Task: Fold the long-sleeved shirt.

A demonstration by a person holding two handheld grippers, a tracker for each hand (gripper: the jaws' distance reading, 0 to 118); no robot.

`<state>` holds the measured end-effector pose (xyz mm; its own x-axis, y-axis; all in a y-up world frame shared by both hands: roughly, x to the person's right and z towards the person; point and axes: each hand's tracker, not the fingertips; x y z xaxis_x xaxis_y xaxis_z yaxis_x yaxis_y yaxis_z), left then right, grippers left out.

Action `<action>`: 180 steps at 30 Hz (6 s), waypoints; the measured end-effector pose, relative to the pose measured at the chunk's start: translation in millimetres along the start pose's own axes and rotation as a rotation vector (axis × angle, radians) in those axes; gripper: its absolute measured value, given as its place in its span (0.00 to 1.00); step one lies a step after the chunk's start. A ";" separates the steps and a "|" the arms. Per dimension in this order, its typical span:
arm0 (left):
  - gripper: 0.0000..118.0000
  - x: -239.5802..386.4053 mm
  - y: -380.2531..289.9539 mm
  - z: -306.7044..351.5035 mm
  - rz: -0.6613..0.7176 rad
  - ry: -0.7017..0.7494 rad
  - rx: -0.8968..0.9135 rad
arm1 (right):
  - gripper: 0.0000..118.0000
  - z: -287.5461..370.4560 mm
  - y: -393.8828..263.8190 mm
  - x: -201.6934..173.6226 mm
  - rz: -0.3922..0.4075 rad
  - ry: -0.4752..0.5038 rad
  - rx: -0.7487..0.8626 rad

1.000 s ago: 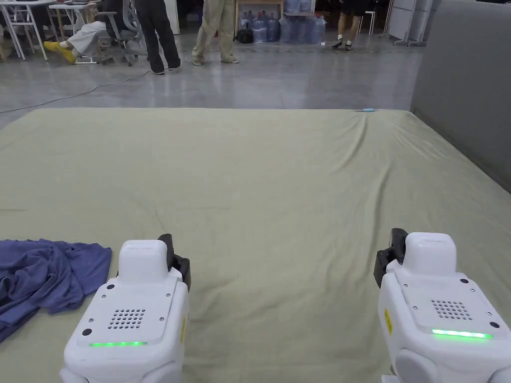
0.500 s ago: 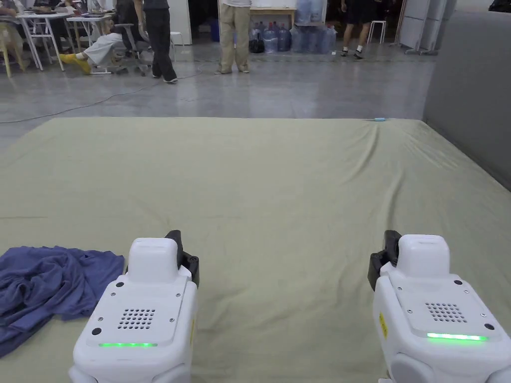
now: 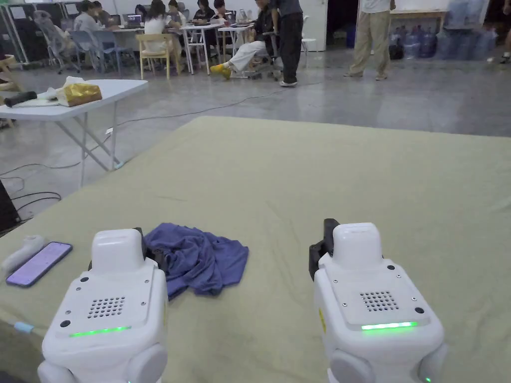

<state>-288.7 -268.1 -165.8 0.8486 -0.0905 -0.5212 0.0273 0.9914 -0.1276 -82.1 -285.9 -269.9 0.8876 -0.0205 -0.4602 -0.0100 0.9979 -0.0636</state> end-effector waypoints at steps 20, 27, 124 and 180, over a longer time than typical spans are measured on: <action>0.96 -34.2 -65.2 -333.9 0.123 -0.231 -0.816 | 0.00 -55.2 -38.5 -3.6 0.002 0.056 -0.124; 0.37 -29.2 -109.7 -371.4 0.055 -0.169 -0.863 | 0.00 -84.3 -47.8 6.0 0.027 0.031 -0.162; 0.04 167.0 -75.3 -220.7 -0.064 -0.505 -0.879 | 0.76 -37.7 -92.5 319.3 -0.206 -0.418 -0.737; 0.04 229.9 86.1 -315.2 0.094 -0.631 -0.526 | 0.08 -175.2 56.5 392.6 -0.163 -0.348 -0.587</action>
<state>-257.9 -233.2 -562.6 0.9764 0.2162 0.0026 -0.1766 0.8045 -0.5671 185.1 -248.3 -609.3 0.9938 -0.0486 -0.1003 -0.0243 0.7841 -0.6201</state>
